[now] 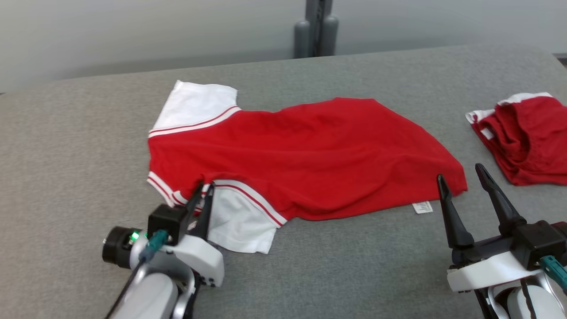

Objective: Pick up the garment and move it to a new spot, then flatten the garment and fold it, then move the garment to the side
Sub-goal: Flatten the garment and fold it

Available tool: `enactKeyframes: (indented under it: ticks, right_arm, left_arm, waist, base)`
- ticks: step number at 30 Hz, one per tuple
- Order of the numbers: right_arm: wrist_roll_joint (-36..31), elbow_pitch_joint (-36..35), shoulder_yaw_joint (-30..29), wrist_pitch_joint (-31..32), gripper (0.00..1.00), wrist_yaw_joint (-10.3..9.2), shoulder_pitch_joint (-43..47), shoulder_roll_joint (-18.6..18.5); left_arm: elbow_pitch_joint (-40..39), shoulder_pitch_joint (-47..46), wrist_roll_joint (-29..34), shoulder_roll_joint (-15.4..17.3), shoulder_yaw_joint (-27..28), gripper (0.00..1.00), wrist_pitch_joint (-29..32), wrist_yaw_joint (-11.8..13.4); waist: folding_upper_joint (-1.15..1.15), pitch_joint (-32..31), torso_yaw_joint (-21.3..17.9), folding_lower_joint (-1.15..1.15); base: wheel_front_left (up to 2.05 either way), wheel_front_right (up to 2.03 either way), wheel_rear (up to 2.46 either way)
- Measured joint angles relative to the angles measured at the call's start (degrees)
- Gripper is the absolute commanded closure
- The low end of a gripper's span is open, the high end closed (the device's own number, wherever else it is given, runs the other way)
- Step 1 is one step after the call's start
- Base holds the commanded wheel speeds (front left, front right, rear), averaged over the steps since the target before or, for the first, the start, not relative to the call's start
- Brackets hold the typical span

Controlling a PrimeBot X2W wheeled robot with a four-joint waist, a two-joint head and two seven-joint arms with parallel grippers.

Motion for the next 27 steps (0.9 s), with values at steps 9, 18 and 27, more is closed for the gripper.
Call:
enactKeyframes:
  ticks: [9, 18, 27]
  right_arm:
    - [0.33, 0.65, -0.20, 0.00, 0.00, 0.00, -1.15, 0.14]
    - [0.60, 2.01, -1.30, 0.00, 0.00, 0.00, -1.15, 0.97]
    - [0.51, 6.72, -4.81, 0.00, 0.00, 0.00, -1.33, 1.97]
  left_arm:
    - [19.37, -10.66, -0.78, 0.93, 2.71, 1.00, -3.37, -1.60]
    - [29.60, -16.84, -1.85, 0.51, 4.95, 1.00, -6.10, -3.23]
    - [25.47, -15.69, -1.67, -0.36, 8.14, 0.00, -6.35, -4.12]
  waist:
    - [0.00, 2.78, -4.75, 0.00]
    - [0.00, 5.61, -6.37, 0.00]
    - [0.00, 5.25, -3.70, 0.00]
  base:
    - [0.00, 0.00, 0.00]
    - [0.00, 0.00, 0.00]
    - [0.00, 0.00, 0.00]
